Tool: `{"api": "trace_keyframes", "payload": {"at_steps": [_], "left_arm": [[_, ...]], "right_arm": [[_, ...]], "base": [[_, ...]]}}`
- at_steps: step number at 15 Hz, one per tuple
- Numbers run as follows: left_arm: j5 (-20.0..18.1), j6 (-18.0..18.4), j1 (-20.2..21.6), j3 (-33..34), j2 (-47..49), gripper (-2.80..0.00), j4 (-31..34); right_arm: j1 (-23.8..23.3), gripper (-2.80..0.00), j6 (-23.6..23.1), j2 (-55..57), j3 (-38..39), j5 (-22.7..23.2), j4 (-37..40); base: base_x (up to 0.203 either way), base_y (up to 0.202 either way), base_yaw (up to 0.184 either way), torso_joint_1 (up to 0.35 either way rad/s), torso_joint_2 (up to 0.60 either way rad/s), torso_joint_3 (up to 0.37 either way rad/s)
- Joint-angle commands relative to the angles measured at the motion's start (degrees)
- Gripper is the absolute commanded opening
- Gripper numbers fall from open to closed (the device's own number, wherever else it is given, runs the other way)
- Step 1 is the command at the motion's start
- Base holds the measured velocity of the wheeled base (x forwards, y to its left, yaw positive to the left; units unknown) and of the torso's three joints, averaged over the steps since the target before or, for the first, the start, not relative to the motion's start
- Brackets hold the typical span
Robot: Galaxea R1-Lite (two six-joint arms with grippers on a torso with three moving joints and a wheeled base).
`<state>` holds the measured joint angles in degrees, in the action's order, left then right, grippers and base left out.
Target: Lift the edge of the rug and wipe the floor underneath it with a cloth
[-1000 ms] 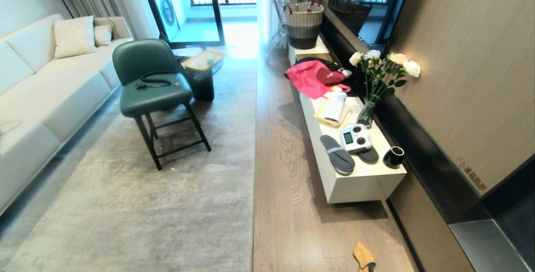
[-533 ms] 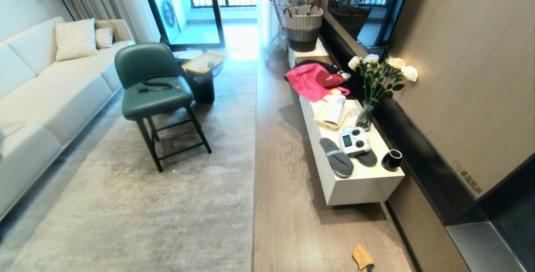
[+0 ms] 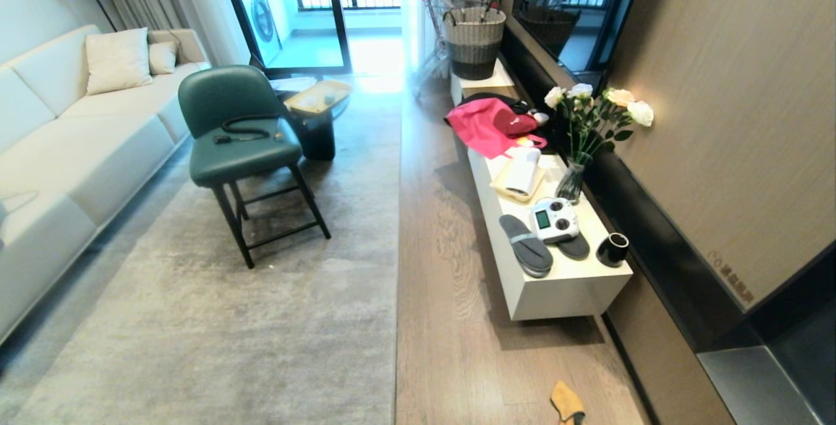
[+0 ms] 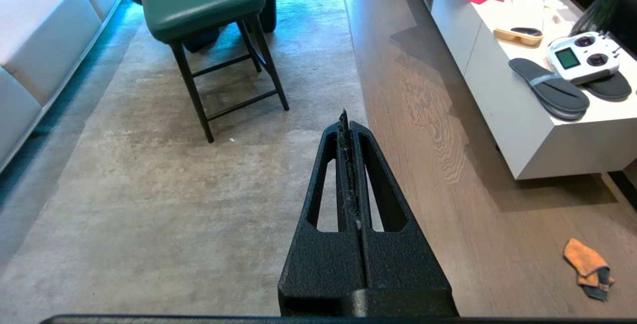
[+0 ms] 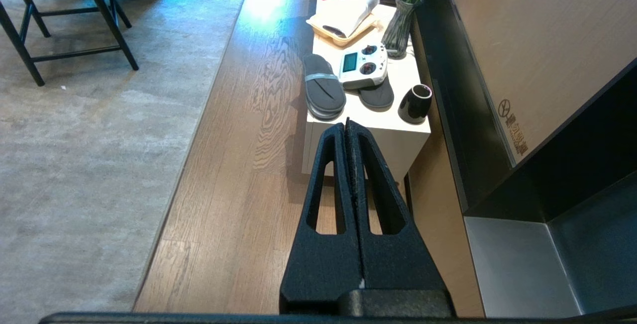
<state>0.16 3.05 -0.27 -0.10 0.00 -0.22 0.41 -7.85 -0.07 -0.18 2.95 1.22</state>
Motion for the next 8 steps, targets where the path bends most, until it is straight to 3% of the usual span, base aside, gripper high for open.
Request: {"api": "trace_keyframes", "payload": {"at_steps": [1, 8], "left_arm": [[0.02, 0.03, 0.0, 0.01, 0.0, -2.8, -0.04], [0.02, 0.03, 0.0, 0.01, 0.0, -2.8, -0.04]], "right_arm": [[0.02, -2.8, -0.06, 0.07, 0.01, 0.04, 0.01], [0.02, -2.8, -0.06, 0.07, 0.01, 0.04, 0.01]], "base": [[0.0, 0.0, 0.0, 0.0, 0.0, 0.0], [0.0, 0.0, 0.0, 0.0, 0.0, 0.0]]}}
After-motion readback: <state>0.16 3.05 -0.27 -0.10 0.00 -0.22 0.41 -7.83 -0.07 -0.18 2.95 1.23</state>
